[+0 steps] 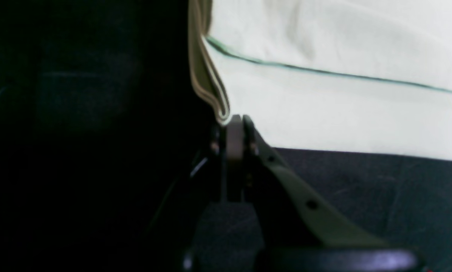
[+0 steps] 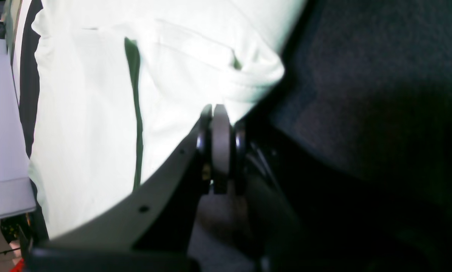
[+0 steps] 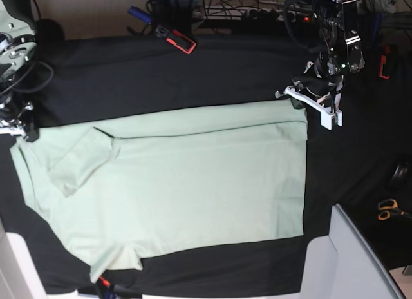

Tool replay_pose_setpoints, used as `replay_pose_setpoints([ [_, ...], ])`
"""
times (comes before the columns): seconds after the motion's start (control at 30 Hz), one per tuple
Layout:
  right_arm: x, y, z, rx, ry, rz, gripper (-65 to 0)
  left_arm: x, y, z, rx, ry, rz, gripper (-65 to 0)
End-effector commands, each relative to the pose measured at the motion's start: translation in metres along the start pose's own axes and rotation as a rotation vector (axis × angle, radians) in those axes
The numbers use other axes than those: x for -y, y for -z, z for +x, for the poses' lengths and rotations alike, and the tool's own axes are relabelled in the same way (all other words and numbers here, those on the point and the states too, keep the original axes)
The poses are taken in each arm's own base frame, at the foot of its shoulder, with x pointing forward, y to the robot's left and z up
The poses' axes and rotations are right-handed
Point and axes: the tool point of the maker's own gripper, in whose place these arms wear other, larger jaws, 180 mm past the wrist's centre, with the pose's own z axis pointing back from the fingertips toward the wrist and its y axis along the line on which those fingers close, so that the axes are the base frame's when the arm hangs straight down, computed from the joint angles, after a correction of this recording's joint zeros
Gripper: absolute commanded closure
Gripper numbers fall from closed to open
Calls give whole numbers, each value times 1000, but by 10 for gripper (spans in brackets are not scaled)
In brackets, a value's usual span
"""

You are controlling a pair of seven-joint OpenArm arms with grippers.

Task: Fold the T-shirt properly
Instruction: 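Slide the shirt back across the table with both grippers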

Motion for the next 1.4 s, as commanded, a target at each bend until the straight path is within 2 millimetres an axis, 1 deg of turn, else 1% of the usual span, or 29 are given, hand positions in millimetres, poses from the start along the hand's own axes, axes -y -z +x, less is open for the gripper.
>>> replay_pose_setpoints([
  [0.0,3,-7,24,48,-27,-7,0,-5,-3,12,36,11,12,0],
  [0.07,13,-16,24,55,-47,-33,0,-8,-4,7,25,13,21,0],
  [0.2,22,-23,15,33,-68,-57,0,-17,-7,4,14,33,36,0],
  [0.3,25,-32,16,15,-106,-80,0,-25,-9,7,12,52,49,0],
  [0.37,25,-37,14,6,-133,-92,0,-28,-12,0,1,55,55,0],
  [0.43,25,-43,13,-5,-161,-108,0,-33,-14,0,-3,71,65,0],
  [0.5,27,-48,7,-22,-184,-124,0,-37,-18,-6,-14,76,69,0],
  [0.53,27,-51,6,-27,-194,-132,0,-36,-19,-5,-12,76,67,0],
  [0.63,29,-62,-1,-36,-228,-158,0,-38,-25,-12,-20,85,70,0],
  [0.67,29,-65,-2,-38,-238,-165,0,-37,-26,-11,-16,87,69,0],
  [0.73,32,-71,-6,-51,-253,-181,0,-39,-30,-20,-33,91,73,0],
  [0.83,36,-77,-13,-64,-263,-197,0,-41,-34,-25,-40,93,78,0],
  [0.87,37,-81,-12,-60,-272,-205,0,-43,-36,-28,-44,93,81,0],
  [1.0,46,-90,-15,-66,-283,-229,0,-45,-45,-36,-55,105,86,0],
  [1.13,59,-99,-30,-117,-274,-256,0,-47,-50,-43,-67,111,91,0],
  [1.23,64,-104,-37,-138,-270,-268,0,-48,-50,-44,-70,111,92,0],
  [1.3,71,-109,-44,-164,-269,-282,0,-50,-53,-52,-85,111,96,0],
  [1.37,75,-113,-48,-174,-268,-291,0,-51,-54,-55,-91,111,98,0],
])
